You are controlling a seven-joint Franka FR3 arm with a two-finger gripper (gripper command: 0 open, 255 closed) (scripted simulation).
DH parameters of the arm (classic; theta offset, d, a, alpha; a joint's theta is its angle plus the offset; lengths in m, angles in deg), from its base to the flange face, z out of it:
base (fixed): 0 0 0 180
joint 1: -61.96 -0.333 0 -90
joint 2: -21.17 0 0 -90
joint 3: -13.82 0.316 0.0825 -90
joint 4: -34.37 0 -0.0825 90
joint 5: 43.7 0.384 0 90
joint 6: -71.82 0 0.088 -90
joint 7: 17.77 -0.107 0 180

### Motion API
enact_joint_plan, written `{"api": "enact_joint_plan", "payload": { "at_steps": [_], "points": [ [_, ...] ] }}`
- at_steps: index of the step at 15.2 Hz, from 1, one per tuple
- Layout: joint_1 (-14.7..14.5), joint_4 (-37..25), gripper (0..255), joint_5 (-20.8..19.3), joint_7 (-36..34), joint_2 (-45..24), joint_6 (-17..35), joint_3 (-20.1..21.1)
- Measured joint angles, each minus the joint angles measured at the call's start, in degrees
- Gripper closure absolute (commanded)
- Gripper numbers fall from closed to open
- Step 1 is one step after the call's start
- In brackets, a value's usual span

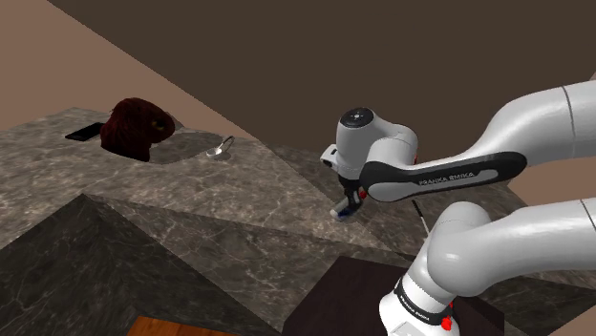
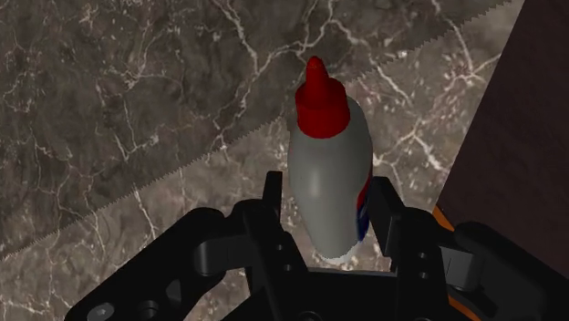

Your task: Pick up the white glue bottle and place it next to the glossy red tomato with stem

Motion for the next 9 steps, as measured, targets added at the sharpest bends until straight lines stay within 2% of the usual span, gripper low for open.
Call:
{"api": "enact_joint_plan", "payload": {
  "at_steps": [9],
  "points": [
    [-0.9,-4.9,255,2.1,3.6,4.0,-8.3,0.1]
  ]
}}
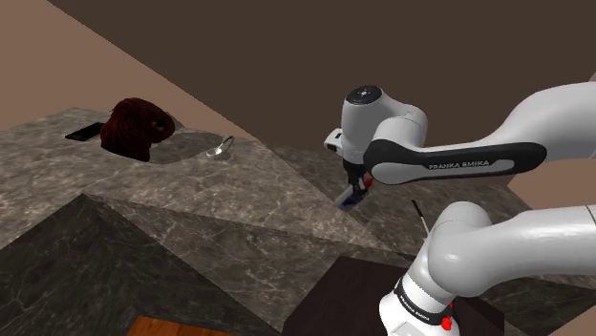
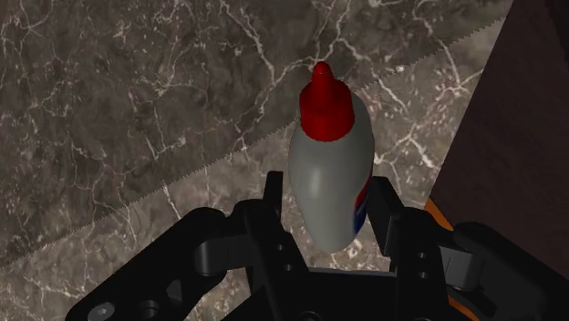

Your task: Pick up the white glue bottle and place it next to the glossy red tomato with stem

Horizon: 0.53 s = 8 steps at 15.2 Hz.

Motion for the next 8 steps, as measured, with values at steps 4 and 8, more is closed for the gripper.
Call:
{"api": "enact_joint_plan", "payload": {
  "at_steps": [4,8],
  "points": [
    [0.0,-2.6,255,0.4,1.6,0.8,-3.0,-0.1],
    [-0.2,-5.3,255,1.1,2.7,1.3,-6.1,0.1]
  ]
}}
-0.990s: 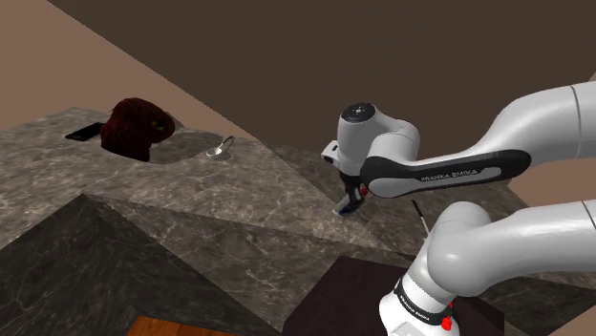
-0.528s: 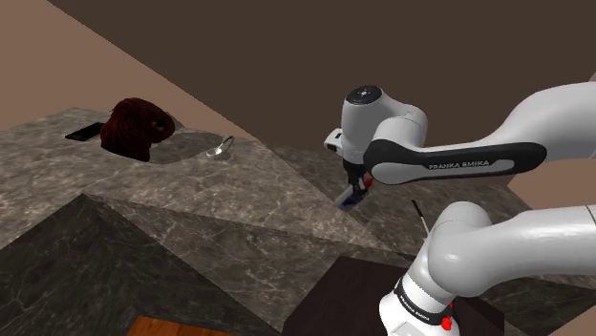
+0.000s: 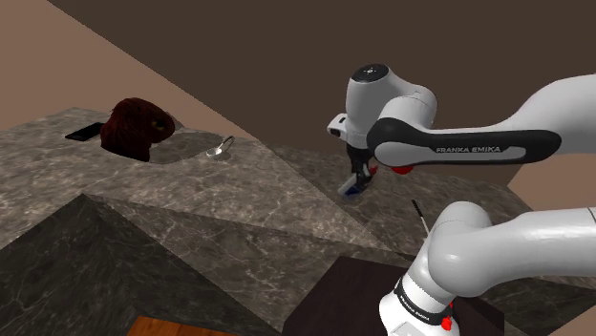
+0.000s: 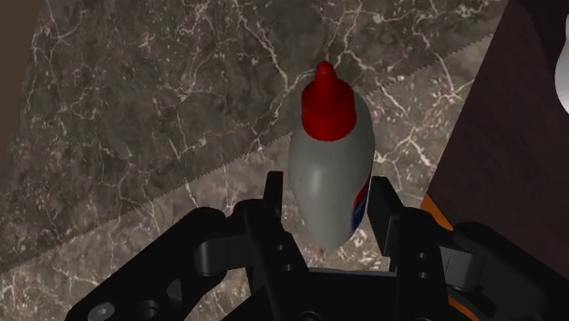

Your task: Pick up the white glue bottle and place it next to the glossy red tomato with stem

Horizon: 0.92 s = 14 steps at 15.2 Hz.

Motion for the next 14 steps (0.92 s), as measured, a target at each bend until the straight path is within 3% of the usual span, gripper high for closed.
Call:
{"api": "enact_joint_plan", "payload": {
  "at_steps": [14],
  "points": [
    [-0.1,-10.3,255,1.4,3.9,0.3,-10.0,0.8]
  ]
}}
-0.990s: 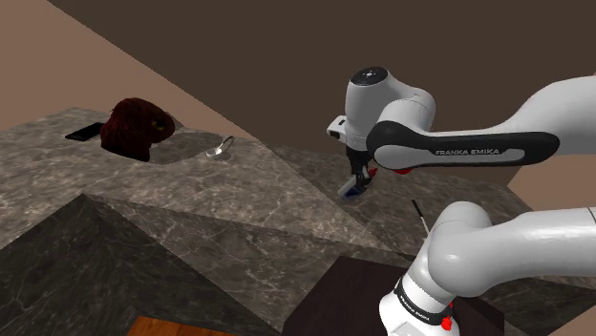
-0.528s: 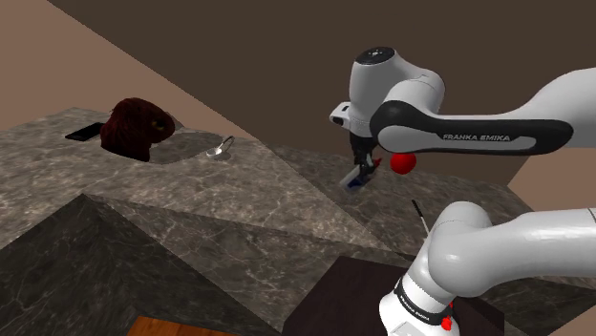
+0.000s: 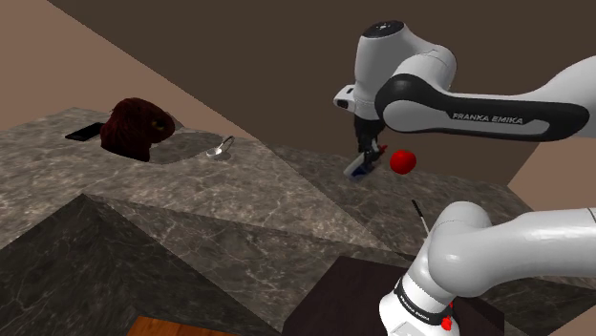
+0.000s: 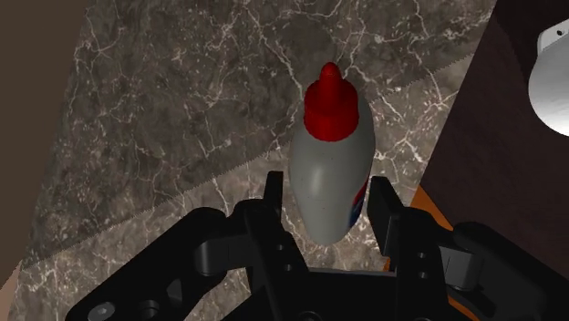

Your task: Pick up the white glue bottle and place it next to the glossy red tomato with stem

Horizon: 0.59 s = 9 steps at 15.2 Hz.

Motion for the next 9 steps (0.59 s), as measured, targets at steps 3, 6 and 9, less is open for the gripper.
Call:
{"api": "enact_joint_plan", "payload": {
  "at_steps": [3,6,9],
  "points": [
    [0.1,-2.1,255,0.1,0.8,-0.3,-1.7,0.1],
    [1.4,-2.0,255,-2.3,3.9,0.5,-1.0,-3.1],
    [3.0,-2.0,255,-5.3,7.6,1.2,0.0,-6.9]
  ]
}}
